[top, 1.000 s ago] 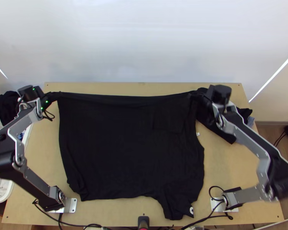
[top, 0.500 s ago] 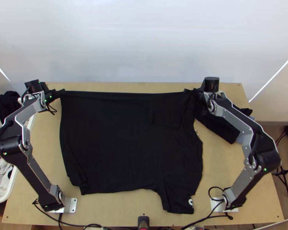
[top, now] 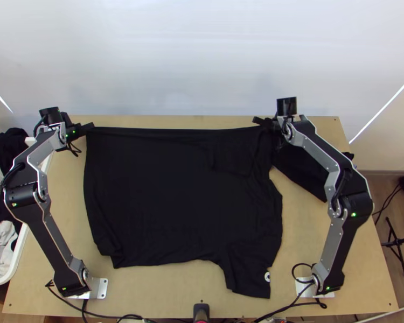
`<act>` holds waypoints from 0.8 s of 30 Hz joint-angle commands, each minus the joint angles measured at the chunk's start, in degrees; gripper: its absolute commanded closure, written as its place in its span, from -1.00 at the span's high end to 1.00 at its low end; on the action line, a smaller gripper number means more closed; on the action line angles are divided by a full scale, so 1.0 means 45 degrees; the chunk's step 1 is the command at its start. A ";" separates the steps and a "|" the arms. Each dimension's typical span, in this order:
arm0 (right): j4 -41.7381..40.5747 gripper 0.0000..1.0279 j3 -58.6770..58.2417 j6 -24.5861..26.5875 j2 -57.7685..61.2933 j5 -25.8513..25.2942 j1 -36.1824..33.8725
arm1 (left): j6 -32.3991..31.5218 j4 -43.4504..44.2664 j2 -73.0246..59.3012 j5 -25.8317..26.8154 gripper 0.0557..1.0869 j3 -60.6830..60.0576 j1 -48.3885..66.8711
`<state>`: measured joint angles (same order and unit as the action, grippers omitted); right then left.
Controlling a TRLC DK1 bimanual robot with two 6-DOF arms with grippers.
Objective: Fold the t-shirt
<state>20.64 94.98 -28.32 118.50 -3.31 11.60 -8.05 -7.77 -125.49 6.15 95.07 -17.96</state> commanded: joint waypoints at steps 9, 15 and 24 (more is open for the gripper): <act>0.3323 -0.95 0.2272 -0.0133 0.0738 -0.0202 0.0138 | 0.0227 -0.3098 0.1032 0.0195 -0.93 0.0456 0.0474; 0.4846 -0.95 0.2214 -0.0094 0.0152 -0.0202 0.0236 | 0.0598 -0.4426 0.1598 0.0508 -0.93 0.0144 0.0514; 0.6155 -0.95 0.1882 0.0023 -0.1001 -0.0202 0.0255 | 0.1106 -0.4562 0.2438 0.0742 -0.93 -0.0892 0.0221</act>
<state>43.70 104.29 -28.51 117.23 -4.25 12.60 -4.43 -26.76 -117.08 8.80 93.73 -16.10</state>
